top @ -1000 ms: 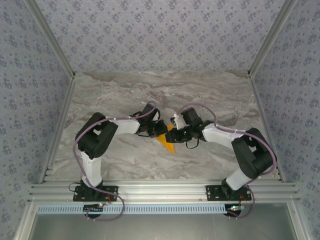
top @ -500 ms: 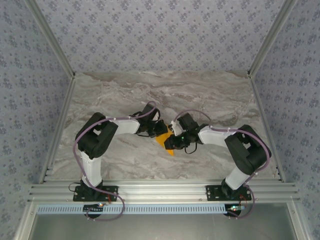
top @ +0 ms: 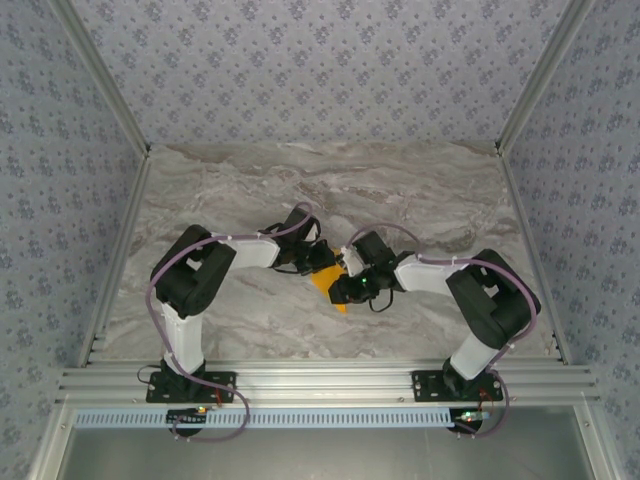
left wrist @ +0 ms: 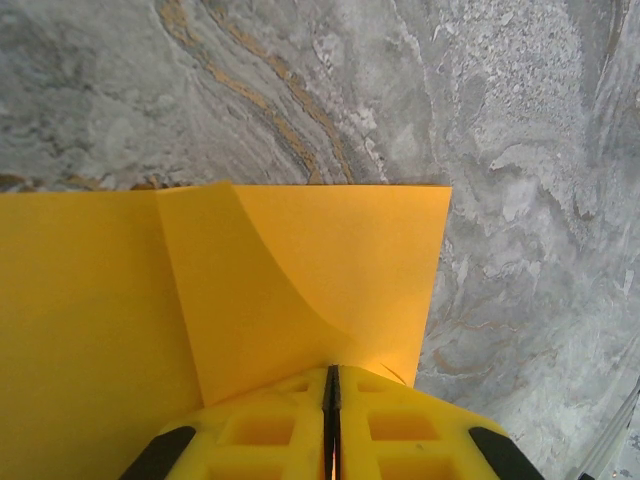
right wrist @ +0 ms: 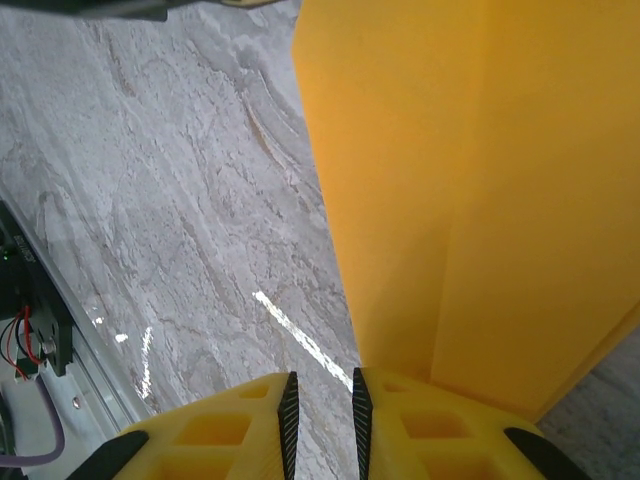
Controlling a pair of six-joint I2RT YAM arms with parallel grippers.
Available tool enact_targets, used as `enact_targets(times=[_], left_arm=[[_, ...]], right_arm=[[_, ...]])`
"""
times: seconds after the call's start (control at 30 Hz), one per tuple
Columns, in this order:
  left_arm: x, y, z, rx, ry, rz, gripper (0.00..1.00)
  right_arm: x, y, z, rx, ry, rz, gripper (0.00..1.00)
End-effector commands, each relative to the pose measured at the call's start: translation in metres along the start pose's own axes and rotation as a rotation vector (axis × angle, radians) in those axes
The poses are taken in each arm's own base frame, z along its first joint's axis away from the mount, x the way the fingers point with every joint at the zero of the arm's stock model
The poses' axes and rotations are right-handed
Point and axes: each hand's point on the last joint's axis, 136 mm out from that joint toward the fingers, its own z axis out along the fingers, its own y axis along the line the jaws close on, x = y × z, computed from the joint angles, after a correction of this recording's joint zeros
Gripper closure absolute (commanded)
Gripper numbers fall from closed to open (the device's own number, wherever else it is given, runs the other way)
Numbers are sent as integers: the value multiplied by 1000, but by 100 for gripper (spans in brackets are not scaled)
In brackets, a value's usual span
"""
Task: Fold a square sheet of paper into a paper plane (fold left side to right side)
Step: Fourth fold the wing at the center of the table.
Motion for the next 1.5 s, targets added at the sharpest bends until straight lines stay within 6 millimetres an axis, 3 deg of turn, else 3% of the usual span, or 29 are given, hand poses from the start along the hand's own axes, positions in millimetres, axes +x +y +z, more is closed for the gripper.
enact_targets(times=[0.0,0.27,0.57,1.13,1.47], left_arm=[[31,46,5,-164,85,-65,90],[30,46,4,-166,83,-63,90],[30,49,4,-179,83,-64,91],[28,54,3,-193,81,-68,92],[27,56,3,-201,80,-68,92]], right_arm=[[16,-10,7,30,47,29,77],[24,-16,10,58,74,33,77],[47,-25,10,89,125,66,79],[84,-26,7,114,195,67,83],[92,-25,4,126,211,67,84]])
